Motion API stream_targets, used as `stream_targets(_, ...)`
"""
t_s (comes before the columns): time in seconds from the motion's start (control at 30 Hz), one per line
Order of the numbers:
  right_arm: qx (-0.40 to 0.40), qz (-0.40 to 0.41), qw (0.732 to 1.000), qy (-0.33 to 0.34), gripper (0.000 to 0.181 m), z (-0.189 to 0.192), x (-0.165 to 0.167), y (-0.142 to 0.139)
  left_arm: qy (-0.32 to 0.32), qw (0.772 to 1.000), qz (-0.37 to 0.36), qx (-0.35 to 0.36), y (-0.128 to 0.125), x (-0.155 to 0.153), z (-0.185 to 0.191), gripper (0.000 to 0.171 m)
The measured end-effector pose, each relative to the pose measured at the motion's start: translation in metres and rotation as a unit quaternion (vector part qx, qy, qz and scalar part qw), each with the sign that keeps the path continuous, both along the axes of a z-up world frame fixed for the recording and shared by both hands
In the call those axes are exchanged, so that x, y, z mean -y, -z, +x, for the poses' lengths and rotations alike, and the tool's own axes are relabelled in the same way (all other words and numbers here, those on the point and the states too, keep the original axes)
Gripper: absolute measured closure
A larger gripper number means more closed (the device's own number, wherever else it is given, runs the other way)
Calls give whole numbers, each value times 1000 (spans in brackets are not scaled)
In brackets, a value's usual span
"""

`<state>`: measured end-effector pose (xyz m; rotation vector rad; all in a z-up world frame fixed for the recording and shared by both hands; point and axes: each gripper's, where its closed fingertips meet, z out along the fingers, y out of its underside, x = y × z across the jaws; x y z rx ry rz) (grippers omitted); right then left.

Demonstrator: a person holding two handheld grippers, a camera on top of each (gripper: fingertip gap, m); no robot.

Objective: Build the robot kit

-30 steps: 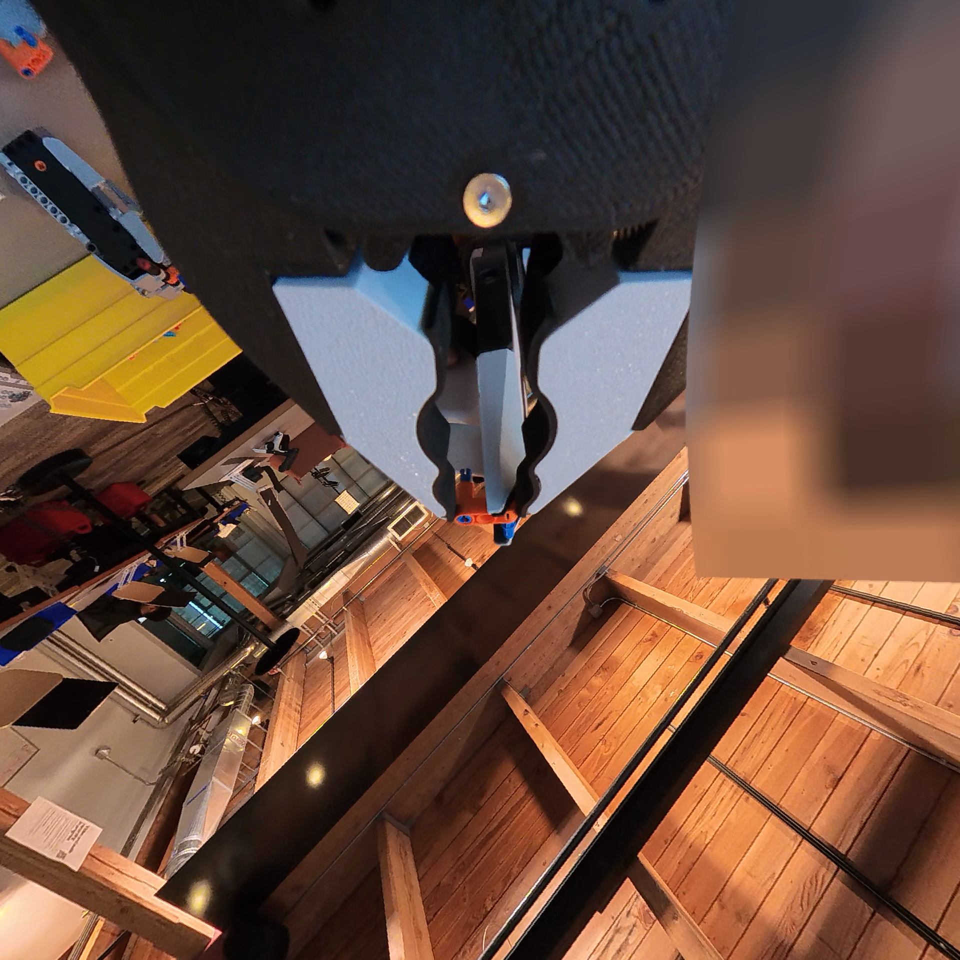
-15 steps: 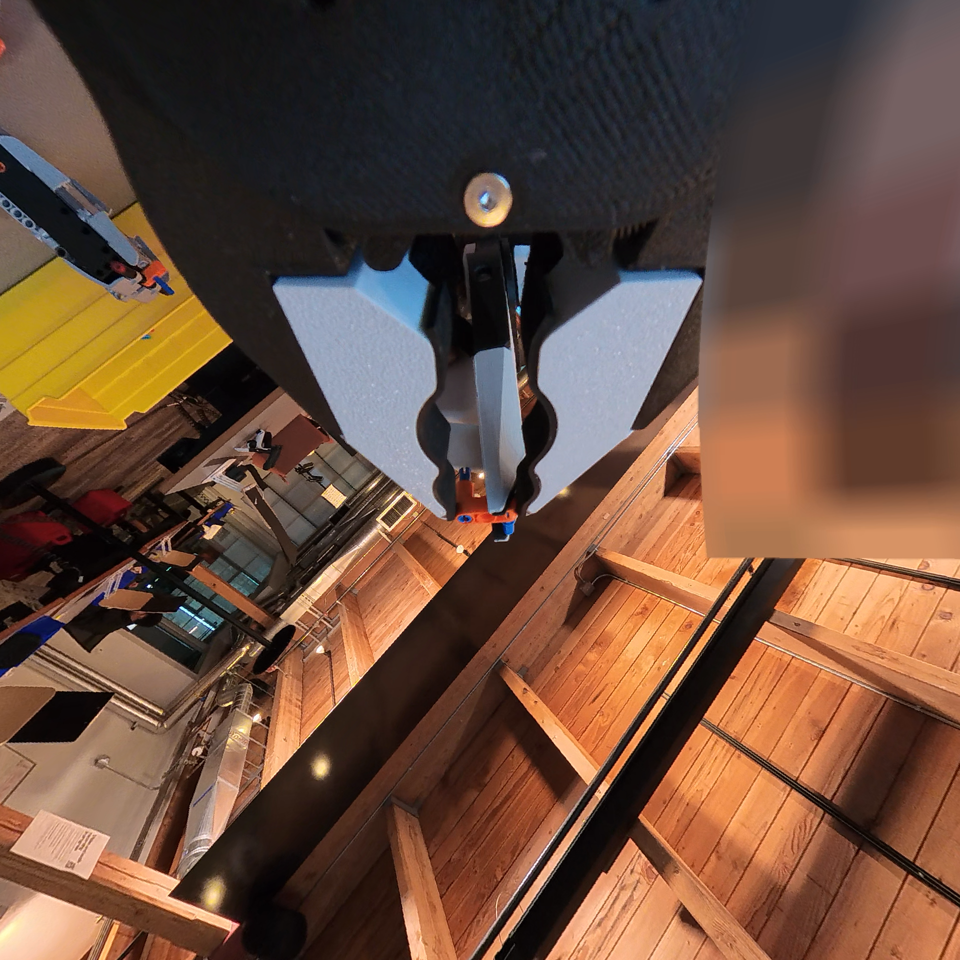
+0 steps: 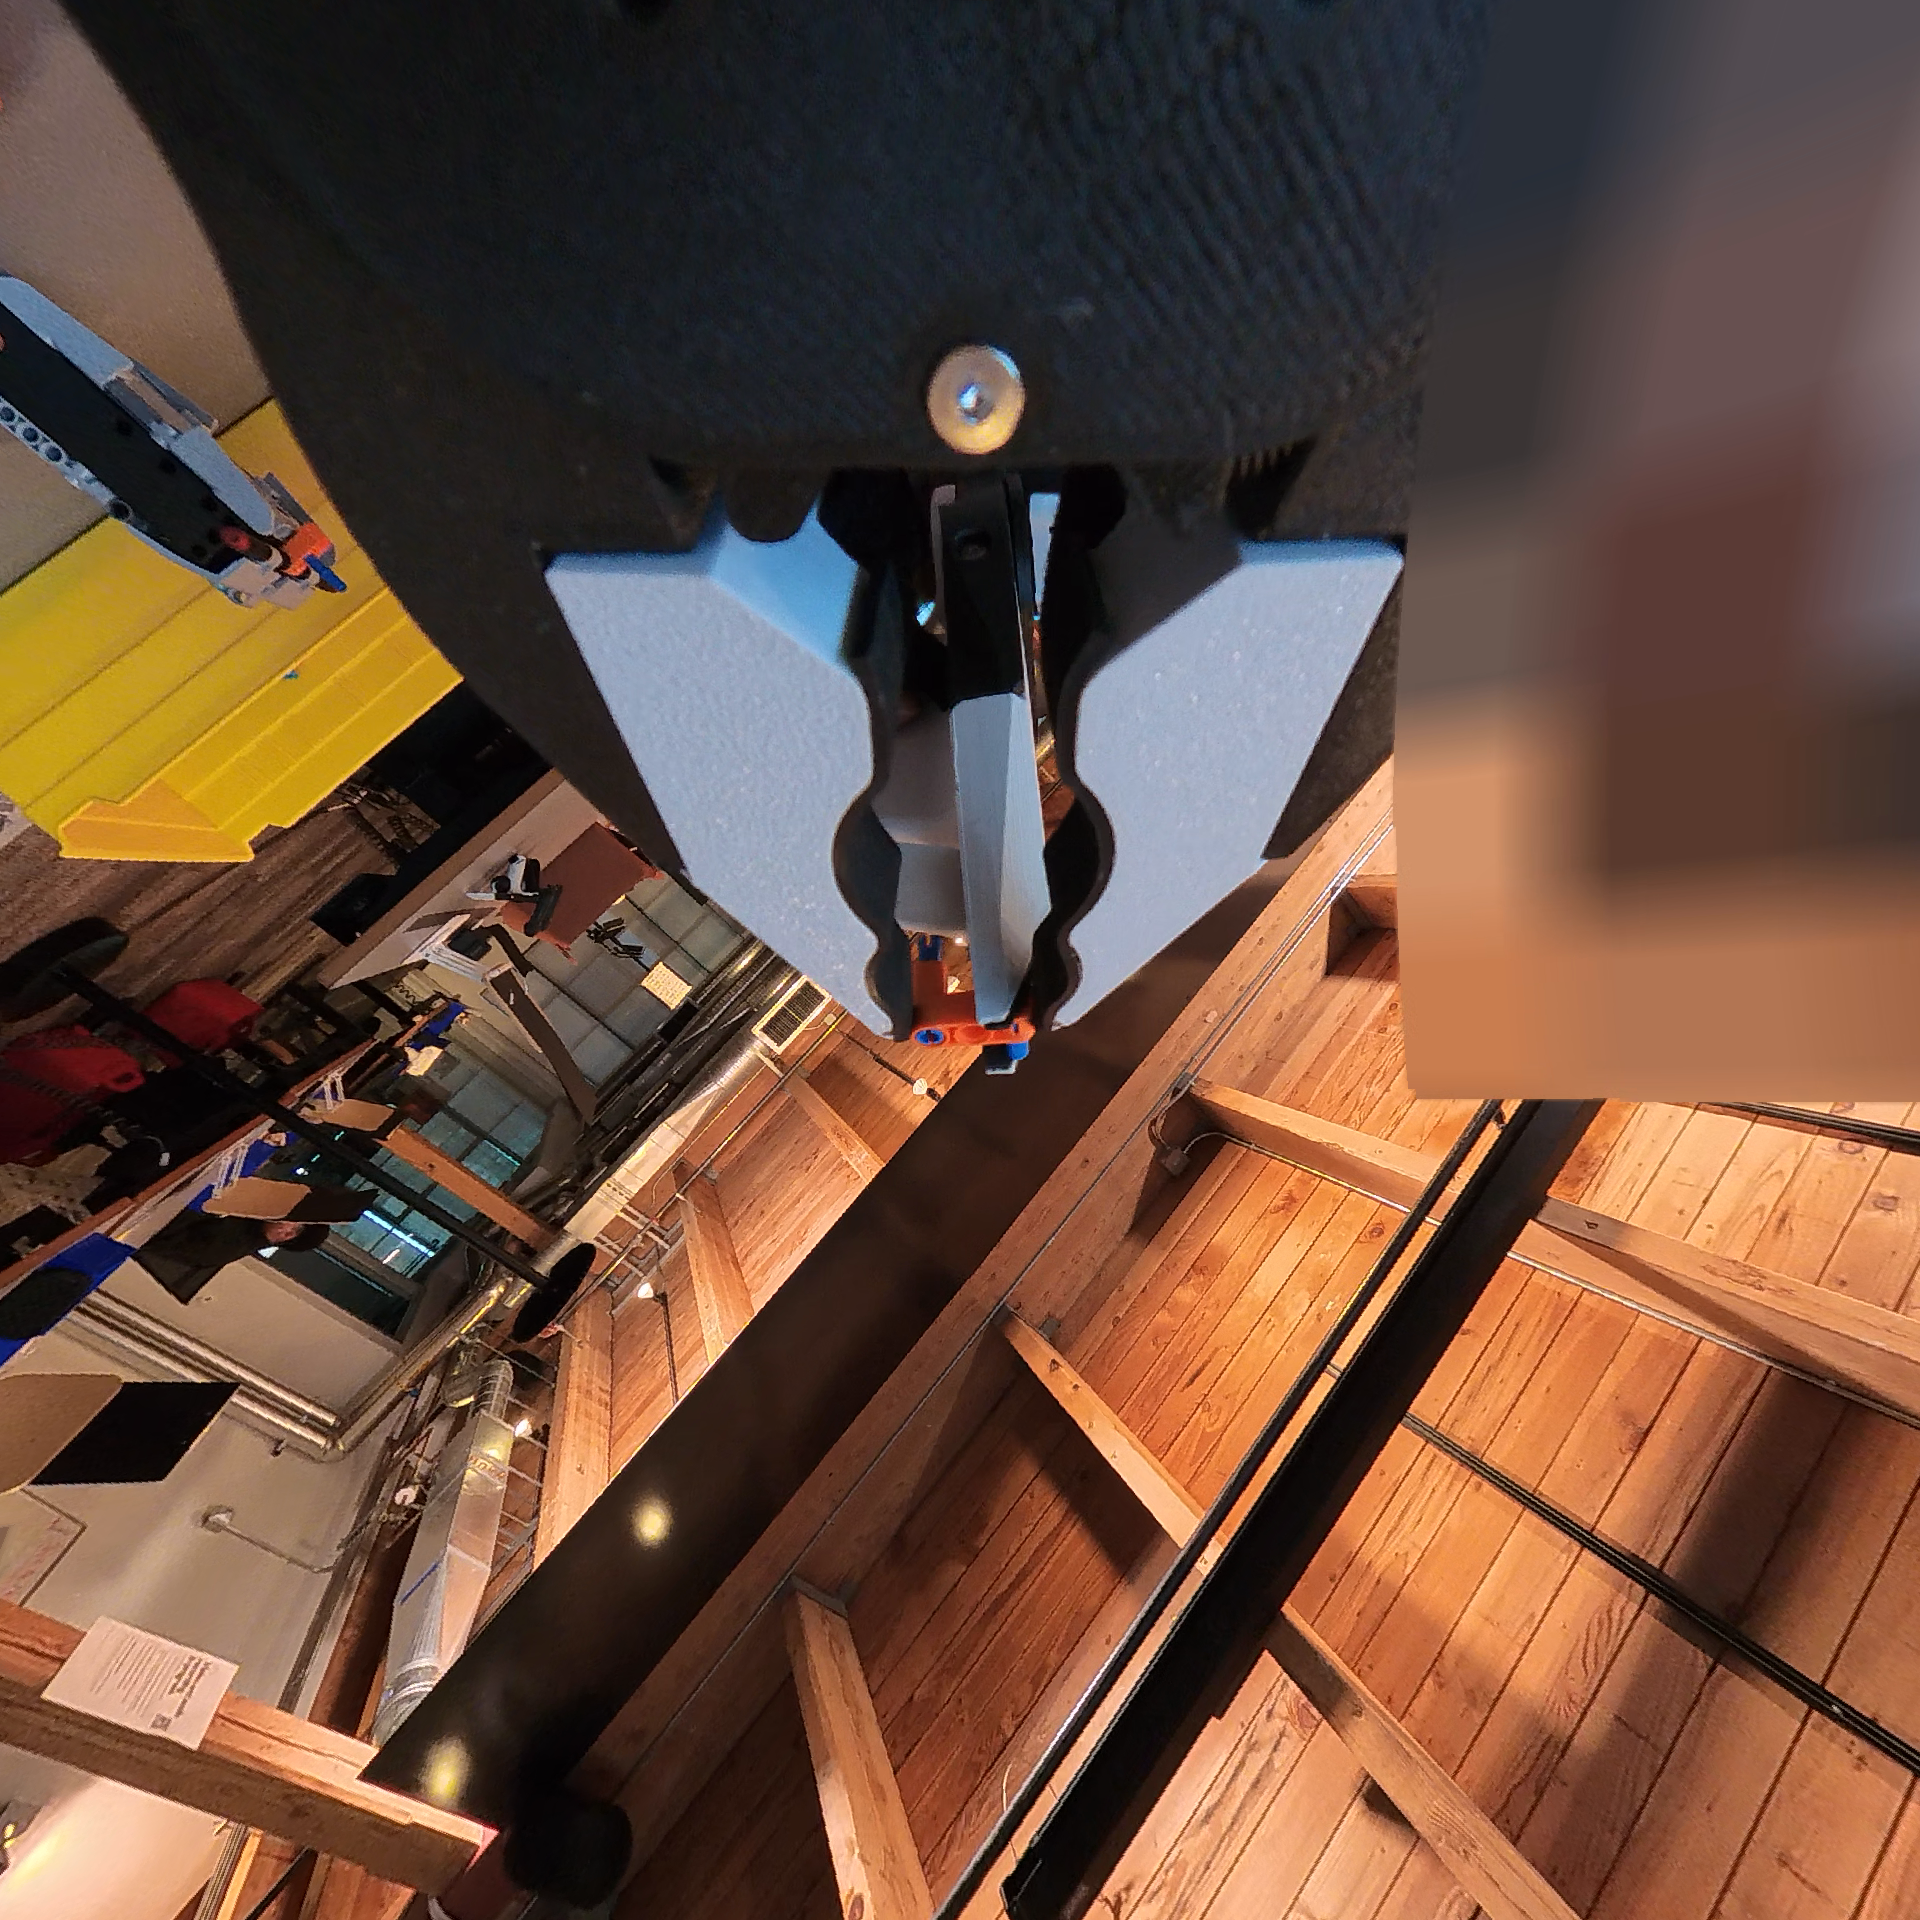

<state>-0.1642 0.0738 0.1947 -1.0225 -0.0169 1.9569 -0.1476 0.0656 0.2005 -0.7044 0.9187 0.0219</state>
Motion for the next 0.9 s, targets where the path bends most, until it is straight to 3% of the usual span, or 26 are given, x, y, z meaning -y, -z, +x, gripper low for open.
stream_targets(0.2, -6, -4, 1000, -2, 159, 2, 0, 0, 9, 1000, -10, 6, 0, 0, 0, 158)
stream_targets(0.37, 0, 14, 1000, 13, 159, 4, 2, -5, 18, 998, 31, 42, -6, 4, 1, 157)
stream_targets(0.47, 9, 37, 995, 96, 159, 29, -14, -6, 114, 989, -40, 85, -15, 13, -5, 139)
stream_targets(0.53, 65, 105, 968, 218, 159, 54, -29, -8, 220, 957, -137, 133, -25, 17, -17, 143)
stream_targets(0.57, 124, 161, 934, 295, 159, 63, -34, -8, 275, 928, -200, 154, -28, 16, -22, 149)
stream_targets(0.6, 197, 215, 881, 372, 159, 68, -39, -5, 321, 892, -265, 175, -31, 10, -27, 147)
stream_targets(0.67, 333, 305, 752, 480, 159, 70, -47, 5, 390, 813, -381, 201, -27, -6, -31, 142)
stream_targets(0.77, 445, 405, 594, 534, 159, 52, -45, 18, 442, 704, -525, 185, -2, -28, -24, 141)
stream_targets(0.83, 467, 445, 533, 548, 159, 39, -38, 20, 457, 653, -581, 166, 13, -35, -18, 135)
stream_targets(0.9, 462, 487, 507, 541, 159, 23, -25, 20, 461, 636, -601, 150, 24, -39, -15, 142)
